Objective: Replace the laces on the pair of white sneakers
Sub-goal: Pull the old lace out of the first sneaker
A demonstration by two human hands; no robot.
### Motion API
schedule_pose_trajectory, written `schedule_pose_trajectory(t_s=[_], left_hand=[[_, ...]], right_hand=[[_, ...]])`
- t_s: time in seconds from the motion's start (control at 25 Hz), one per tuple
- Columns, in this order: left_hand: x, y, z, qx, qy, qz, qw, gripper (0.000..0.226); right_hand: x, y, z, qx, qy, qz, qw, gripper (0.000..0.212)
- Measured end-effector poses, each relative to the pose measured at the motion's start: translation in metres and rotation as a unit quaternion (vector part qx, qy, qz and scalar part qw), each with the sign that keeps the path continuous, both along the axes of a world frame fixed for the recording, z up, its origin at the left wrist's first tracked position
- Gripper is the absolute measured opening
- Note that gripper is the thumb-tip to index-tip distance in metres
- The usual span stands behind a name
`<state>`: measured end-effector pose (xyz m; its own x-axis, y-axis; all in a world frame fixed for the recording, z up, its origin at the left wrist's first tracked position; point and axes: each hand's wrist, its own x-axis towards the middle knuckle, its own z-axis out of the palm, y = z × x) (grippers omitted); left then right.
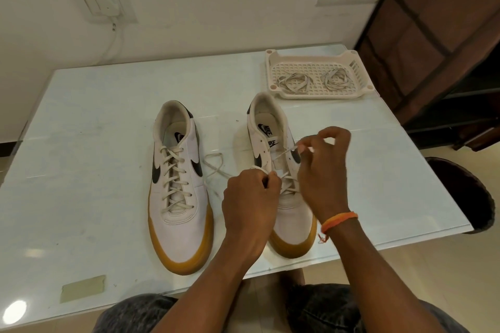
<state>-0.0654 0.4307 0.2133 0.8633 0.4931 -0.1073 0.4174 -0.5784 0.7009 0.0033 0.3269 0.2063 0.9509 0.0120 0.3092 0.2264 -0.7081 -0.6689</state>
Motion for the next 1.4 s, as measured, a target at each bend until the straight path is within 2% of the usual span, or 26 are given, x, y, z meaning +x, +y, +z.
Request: schedule_pose_trajectory(t_s=[0.08, 0.16, 0.2, 0.28, 0.4, 0.48, 0.56, 0.64, 0.72, 0.84, 0.92, 0.96, 1.04, 1.12, 1.16, 1.24, 1.32, 1.4], left_hand=[[-0.001, 0.001, -0.001, -0.003, -0.005, -0.002, 1.0, 0.034], [0.0, 0.001, -0.002, 0.0, -0.006, -0.003, 1.0, 0.037], [0.0, 0.001, -0.002, 0.001, -0.006, -0.004, 1.0, 0.037], [0.0, 0.001, -0.002, 0.006, -0.007, -0.006, 1.0, 0.037], [0.001, 0.001, -0.001, 0.018, 0.001, -0.008, 1.0, 0.034], [0.002, 0.001, -0.002, 0.022, 0.004, -0.012, 1.0, 0.032], [0.002, 0.0, -0.002, 0.023, 0.004, -0.011, 1.0, 0.031], [0.002, 0.0, 0.0, 0.021, 0.01, -0.005, 1.0, 0.031], [0.001, 0.001, 0.001, 0.018, 0.008, -0.007, 1.0, 0.033], [0.0, 0.003, 0.002, 0.009, 0.003, -0.012, 1.0, 0.036], [0.0, 0.003, 0.001, 0.012, -0.002, -0.012, 1.0, 0.038], [0.001, 0.002, 0.001, 0.014, -0.002, -0.012, 1.0, 0.039], [0.001, 0.002, 0.0, 0.016, -0.002, -0.011, 1.0, 0.038], [0.001, 0.002, 0.0, 0.019, -0.002, -0.012, 1.0, 0.037], [0.001, 0.001, 0.0, 0.02, -0.003, -0.011, 1.0, 0.036], [0.003, 0.002, 0.0, 0.024, 0.001, -0.013, 1.0, 0.033], [0.004, 0.002, -0.001, 0.035, 0.005, -0.014, 0.999, 0.031], [0.004, 0.002, 0.0, 0.035, 0.002, -0.013, 0.999, 0.031]], right_hand=[[0.009, -0.012, 0.007, 0.112, 0.031, -0.102, 0.988, 0.01], [0.015, -0.022, 0.01, 0.142, 0.063, -0.141, 0.978, 0.012], [0.015, -0.022, 0.011, 0.133, 0.068, -0.111, 0.983, 0.017], [0.009, -0.014, 0.008, 0.095, 0.053, 0.014, 0.994, 0.03], [-0.004, 0.004, -0.003, -0.071, 0.013, 0.155, 0.985, 0.022], [-0.01, 0.008, -0.01, -0.115, 0.039, 0.156, 0.98, 0.01], [-0.008, 0.007, -0.013, -0.107, 0.028, 0.125, 0.986, 0.003], [-0.004, 0.004, -0.012, -0.049, 0.002, 0.089, 0.995, 0.003], [0.002, 0.0, -0.005, 0.059, 0.04, 0.041, 0.997, 0.005], [0.016, -0.02, 0.003, 0.213, 0.059, -0.078, 0.972, 0.005], [0.024, -0.035, 0.005, 0.241, 0.061, -0.133, 0.959, 0.007], [0.025, -0.038, 0.006, 0.214, 0.06, -0.149, 0.964, 0.012], [0.022, -0.033, 0.005, 0.098, 0.06, -0.141, 0.983, 0.028], [0.012, -0.018, 0.005, -0.03, 0.023, -0.049, 0.998, 0.044], [0.006, -0.01, 0.001, -0.071, 0.001, 0.01, 0.997, 0.043], [-0.005, 0.003, -0.007, -0.095, 0.003, 0.087, 0.992, 0.024], [-0.01, 0.007, -0.013, -0.103, 0.008, 0.101, 0.989, 0.006], [-0.007, 0.005, -0.014, -0.078, 0.015, 0.089, 0.993, 0.002]])
